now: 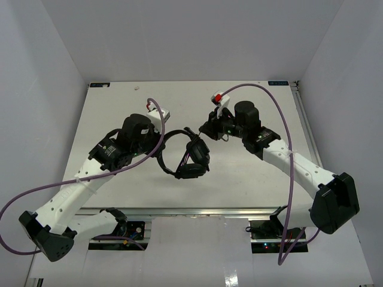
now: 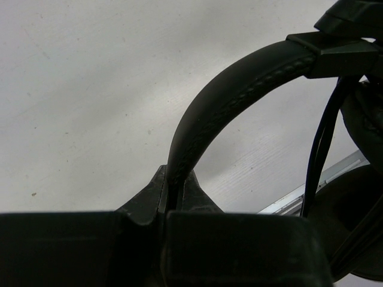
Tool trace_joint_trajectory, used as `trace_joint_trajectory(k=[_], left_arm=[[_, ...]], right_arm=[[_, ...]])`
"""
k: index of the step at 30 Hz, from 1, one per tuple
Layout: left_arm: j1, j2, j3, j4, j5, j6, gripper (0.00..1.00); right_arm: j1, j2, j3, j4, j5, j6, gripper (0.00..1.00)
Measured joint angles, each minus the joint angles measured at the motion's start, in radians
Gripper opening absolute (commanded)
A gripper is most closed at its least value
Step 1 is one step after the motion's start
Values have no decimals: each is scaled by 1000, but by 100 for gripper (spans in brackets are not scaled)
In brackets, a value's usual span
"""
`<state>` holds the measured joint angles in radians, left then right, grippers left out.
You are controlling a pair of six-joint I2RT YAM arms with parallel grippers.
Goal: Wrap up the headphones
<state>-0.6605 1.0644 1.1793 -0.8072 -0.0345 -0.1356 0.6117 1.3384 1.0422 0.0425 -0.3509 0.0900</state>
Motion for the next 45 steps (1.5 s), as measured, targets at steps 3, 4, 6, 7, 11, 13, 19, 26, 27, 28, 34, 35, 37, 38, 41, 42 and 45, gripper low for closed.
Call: trace_joint_trajectory(k=[3,4,6,7,11,13,19,26,27,28,34,35,37,38,41,42,45], left_arm=[[0,21,4,-1,-10,7,0],[0,30,7,0,-17,8,0],[0,48,15,1,-29,11,0],[0,56,18,1,-34,13,0],[-5,97,29,1,-74,16,0],[-11,126,35,3,-114,15,0],[-26,224,74,3,-277,-1,0],[-72,293,103,6,-487,-20,0],[-81,300,105,8,-512,-21,0],[-89,305,106,11,-537,-22,0],[-139,323,106,24,-653,-22,0],[-145,324,106,26,-667,-22,0],[-153,324,104,32,-695,-26,0],[-156,324,103,37,-709,-30,0],[-160,329,99,51,-740,-51,0],[-161,333,99,52,-749,-60,0],[-163,352,99,48,-772,-97,0]], right_arm=[[-1,16,44,-58,8,-20,11],[-1,22,60,-76,9,-25,8],[-2,31,86,-113,12,-39,8],[-2,36,98,-129,13,-45,8],[-2,61,158,-217,14,-70,8],[-3,85,207,-280,14,-83,8],[-4,176,346,-446,17,-109,8],[-9,243,429,-564,23,-117,8],[-9,247,434,-574,23,-117,8],[-9,251,440,-580,23,-117,8],[-10,282,482,-620,22,-121,10],[-10,289,496,-629,21,-121,11],[-11,302,524,-638,17,-120,12],[-12,307,535,-642,15,-119,12],[-17,315,553,-646,10,-106,12],[-18,318,556,-646,8,-100,12],[-22,332,559,-646,-3,-83,11]])
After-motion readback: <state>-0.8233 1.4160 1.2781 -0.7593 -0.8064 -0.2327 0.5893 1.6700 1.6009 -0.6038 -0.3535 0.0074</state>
